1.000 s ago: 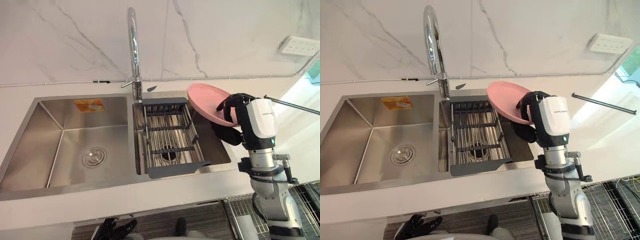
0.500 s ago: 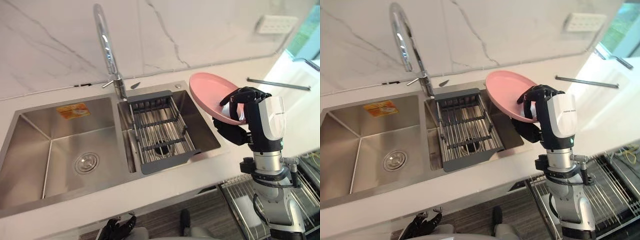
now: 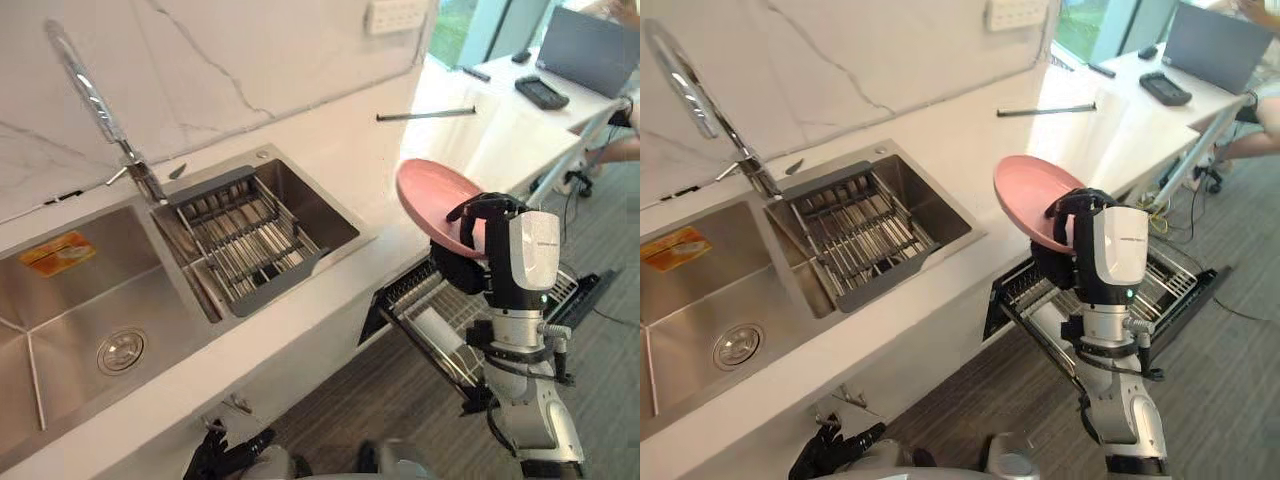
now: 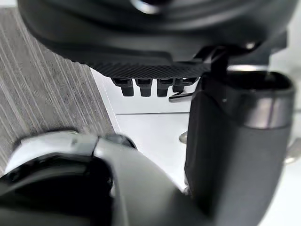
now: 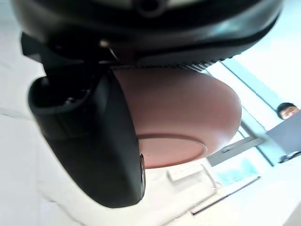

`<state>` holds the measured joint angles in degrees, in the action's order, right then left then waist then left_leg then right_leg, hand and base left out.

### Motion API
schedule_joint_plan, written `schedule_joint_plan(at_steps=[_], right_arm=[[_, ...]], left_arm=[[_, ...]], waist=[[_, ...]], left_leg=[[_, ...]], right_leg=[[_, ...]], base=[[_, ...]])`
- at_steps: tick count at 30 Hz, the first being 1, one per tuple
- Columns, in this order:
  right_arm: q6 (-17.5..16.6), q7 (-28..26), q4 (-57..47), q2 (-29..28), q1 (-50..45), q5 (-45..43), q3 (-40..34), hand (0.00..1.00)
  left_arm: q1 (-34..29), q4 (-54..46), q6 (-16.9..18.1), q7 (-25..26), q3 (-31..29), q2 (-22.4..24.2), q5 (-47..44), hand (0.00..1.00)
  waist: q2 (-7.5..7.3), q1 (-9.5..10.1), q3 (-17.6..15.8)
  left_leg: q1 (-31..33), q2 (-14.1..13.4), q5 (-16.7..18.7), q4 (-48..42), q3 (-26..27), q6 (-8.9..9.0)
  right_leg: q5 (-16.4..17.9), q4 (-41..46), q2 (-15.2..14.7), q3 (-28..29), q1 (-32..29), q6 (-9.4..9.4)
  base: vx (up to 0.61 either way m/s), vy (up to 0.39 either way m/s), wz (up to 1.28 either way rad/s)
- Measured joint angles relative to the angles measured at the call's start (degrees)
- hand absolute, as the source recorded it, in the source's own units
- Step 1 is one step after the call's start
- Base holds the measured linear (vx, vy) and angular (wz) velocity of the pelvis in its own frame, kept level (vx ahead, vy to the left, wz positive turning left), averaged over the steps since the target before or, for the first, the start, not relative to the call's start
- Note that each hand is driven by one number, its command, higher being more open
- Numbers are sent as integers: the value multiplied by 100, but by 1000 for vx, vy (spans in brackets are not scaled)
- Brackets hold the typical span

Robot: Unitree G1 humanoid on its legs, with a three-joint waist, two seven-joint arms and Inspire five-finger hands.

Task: Walk over to the sink, pick up the cup, carry it to the dishwasher, place the cup inside the dishwasher, then close the dishwasher door

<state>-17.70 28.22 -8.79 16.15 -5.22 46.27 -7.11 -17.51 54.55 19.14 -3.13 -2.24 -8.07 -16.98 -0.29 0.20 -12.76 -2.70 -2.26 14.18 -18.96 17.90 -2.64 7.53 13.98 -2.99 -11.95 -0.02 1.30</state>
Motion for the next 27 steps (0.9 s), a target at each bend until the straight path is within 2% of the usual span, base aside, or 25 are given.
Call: schedule_joint_plan(at_steps=[1, 4, 9, 14, 21, 24, 27], right_arm=[[84, -15, 20, -28, -4, -1, 0, 0], [87, -100, 14, 74, 4, -6, -109, 0], [200, -218, 20, 109, -225, -7, -372, 0], [300, -291, 238, 106, -503, -78, -419, 0], [693, -250, 1009, -88, -645, -387, -755, 0], [944, -37, 1268, -88, -618, -395, -788, 0], [1175, 241, 1548, -87, -382, -445, -789, 0]], left_arm=[[-41, 15, 2, 35, 5, -91, 13, 100], [-80, 124, -11, 35, 83, -247, 28, 100], [-191, 236, -53, 21, 84, -222, 7, 100], [-279, 237, -72, 14, 67, -212, 95, 100], [-237, 208, -94, -78, 23, -236, 360, 100], [-108, 178, -93, -95, 47, -241, 373, 100], [151, 92, -90, -96, 145, -253, 364, 100]], waist=[[4, 35, 41], [-59, 32, 166], [-17, 26, 295], [-14, 23, 416], [17, 14, 410], [87, 31, 317], [156, 29, 18]], left_leg=[[-51, -44, -65, 136, 14, 42], [-83, -7, -264, 443, 77, 34], [-280, 87, -339, 708, 77, 3], [-393, 171, -404, 892, 95, -30], [-300, 218, -452, 970, 102, -40], [-52, 217, -469, 916, 144, -59], [273, 214, -490, 785, 157, -95]], right_leg=[[-151, -323, 122, 106, 108, -17], [-491, -805, 209, 257, 143, -45], [-790, -1379, 232, 352, 468, 14], [-869, -1526, 195, 381, 564, 49], [-887, -1454, 152, 397, 418, 55], [-865, -1231, 122, 424, 77, 48], [-842, -999, 84, 421, -288, 41]], base=[[23, -13, -51], [42, -18, -34], [42, 50, -11], [-5, 47, -2], [-41, 30, -1], [-32, 12, -4], [-56, -4, 0]])
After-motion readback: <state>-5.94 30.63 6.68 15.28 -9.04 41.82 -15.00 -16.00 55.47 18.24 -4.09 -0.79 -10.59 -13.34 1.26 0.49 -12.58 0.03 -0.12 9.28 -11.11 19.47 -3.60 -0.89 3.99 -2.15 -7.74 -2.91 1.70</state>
